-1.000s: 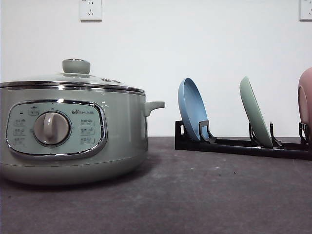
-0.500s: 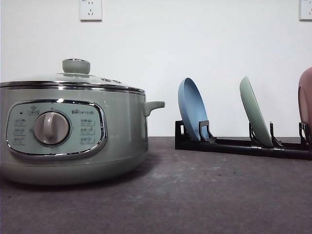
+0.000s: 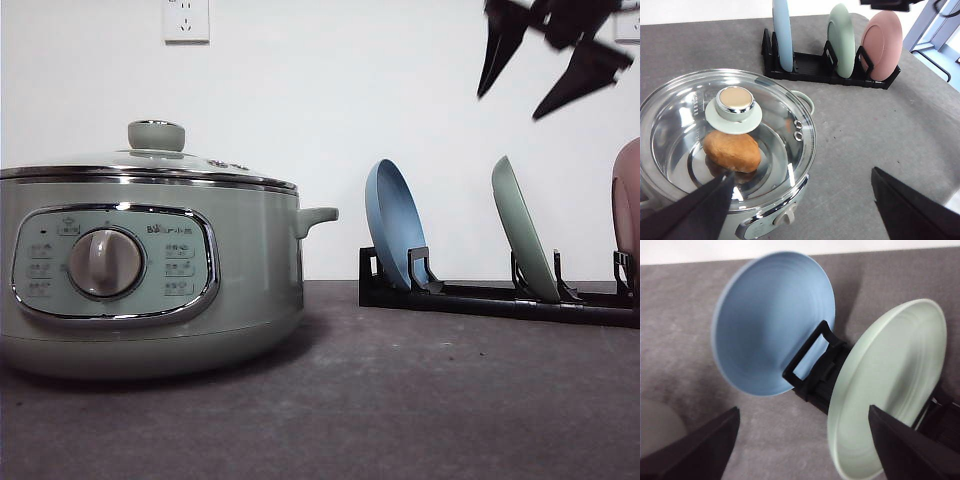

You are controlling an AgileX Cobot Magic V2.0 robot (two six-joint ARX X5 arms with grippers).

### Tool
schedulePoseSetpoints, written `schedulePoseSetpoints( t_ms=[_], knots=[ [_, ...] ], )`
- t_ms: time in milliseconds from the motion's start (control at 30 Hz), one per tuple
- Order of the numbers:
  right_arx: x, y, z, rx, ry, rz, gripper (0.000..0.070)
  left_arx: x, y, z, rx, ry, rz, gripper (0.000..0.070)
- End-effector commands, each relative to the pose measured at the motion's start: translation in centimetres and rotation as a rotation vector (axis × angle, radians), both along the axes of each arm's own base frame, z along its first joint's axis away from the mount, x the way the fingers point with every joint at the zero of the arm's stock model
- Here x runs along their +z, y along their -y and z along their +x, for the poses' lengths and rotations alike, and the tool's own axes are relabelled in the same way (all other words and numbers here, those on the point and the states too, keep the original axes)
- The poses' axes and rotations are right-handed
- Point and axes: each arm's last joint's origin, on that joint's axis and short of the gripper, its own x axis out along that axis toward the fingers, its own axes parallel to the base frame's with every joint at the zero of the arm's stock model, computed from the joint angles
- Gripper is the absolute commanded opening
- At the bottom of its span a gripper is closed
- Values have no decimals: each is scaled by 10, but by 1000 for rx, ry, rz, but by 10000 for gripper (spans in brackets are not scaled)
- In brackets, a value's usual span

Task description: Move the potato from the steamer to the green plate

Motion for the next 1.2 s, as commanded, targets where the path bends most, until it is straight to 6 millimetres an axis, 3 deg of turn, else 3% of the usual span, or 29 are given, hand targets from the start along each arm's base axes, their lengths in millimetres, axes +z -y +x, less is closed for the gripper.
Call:
schedulePoseSetpoints(
  t_ms=[0, 267, 500, 633, 800, 933, 1067, 1167],
  knots=[
    [-3, -2, 11, -9, 10, 8, 521, 7, 0, -1, -5, 25, -7, 557],
    [-31, -4, 36, -35, -4, -3, 518, 7, 0, -1, -5, 24, -6, 557],
    [-45, -4, 45, -48, -29, -14, 426, 7, 0, -1, -5, 25, -6, 557],
    [-48, -4, 46, -48, -35, -15, 283, 7, 0, -1, -5, 24, -6, 557],
    [-48, -4, 46, -48, -37, -14, 206, 7, 0, -1, -5, 25, -6, 557],
    [-48, -4, 46, -48, -44, -15, 74, 7, 0, -1, -5, 24, -6, 557],
    [-48, -4, 46, -46, -43, -12, 14, 7, 0, -1, -5, 24, -6, 557],
    [-48, -4, 46, -45, -38, -11, 7, 7, 0, -1, -5, 24, -6, 557]
  ],
)
